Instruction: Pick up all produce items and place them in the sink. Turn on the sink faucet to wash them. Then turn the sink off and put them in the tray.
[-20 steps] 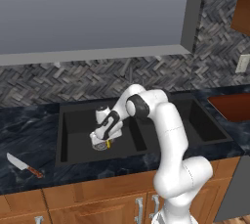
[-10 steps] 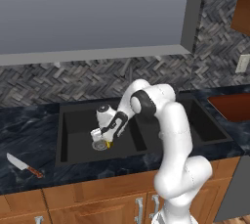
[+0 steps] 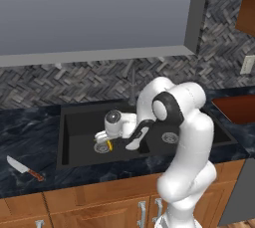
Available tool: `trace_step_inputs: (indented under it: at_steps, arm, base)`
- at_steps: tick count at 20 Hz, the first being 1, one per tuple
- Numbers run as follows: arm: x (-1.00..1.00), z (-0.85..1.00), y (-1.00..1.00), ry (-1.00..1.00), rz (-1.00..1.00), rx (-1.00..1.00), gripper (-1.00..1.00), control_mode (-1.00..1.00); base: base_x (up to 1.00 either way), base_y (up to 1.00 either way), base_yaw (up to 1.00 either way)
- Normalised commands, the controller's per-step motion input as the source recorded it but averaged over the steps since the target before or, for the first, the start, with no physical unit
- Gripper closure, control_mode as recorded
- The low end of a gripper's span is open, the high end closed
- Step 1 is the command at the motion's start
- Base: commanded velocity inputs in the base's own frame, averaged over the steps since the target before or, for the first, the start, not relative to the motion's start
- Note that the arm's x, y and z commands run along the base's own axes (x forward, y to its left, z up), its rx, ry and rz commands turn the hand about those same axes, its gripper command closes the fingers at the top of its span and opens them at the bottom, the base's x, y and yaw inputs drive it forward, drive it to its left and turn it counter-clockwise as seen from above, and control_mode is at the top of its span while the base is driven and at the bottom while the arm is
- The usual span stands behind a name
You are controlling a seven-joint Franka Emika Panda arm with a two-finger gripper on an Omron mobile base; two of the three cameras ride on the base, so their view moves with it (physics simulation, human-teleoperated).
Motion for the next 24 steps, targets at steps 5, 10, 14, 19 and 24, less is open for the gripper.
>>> trace_step_inputs:
  at_steps: [5, 10, 14, 19, 24]
  arm:
    - [-0.19, 1.0, 0.0, 0.0, 0.0, 0.14, -1.0, -1.0]
    - [0.0, 1.0, 0.0, 0.08, 0.0, 0.16, -1.0, -1.0]
    - [0.0, 1.0, 0.0, 0.09, 0.0, 0.09, -1.0, -1.0]
    - [0.0, 1.0, 0.05, 0.09, 0.0, 0.02, -1.0, -1.0]
    - [0.16, 1.0, 0.28, 0.06, 0.0, 0.0, -1.0, -1.0]
  base:
    - [0.0, 0.0, 0.0]
    - [0.0, 0.0, 0.0]
    - [0.0, 0.0, 0.0]
    - [0.0, 0.0, 0.0]
    - [0.0, 0.0, 0.0]
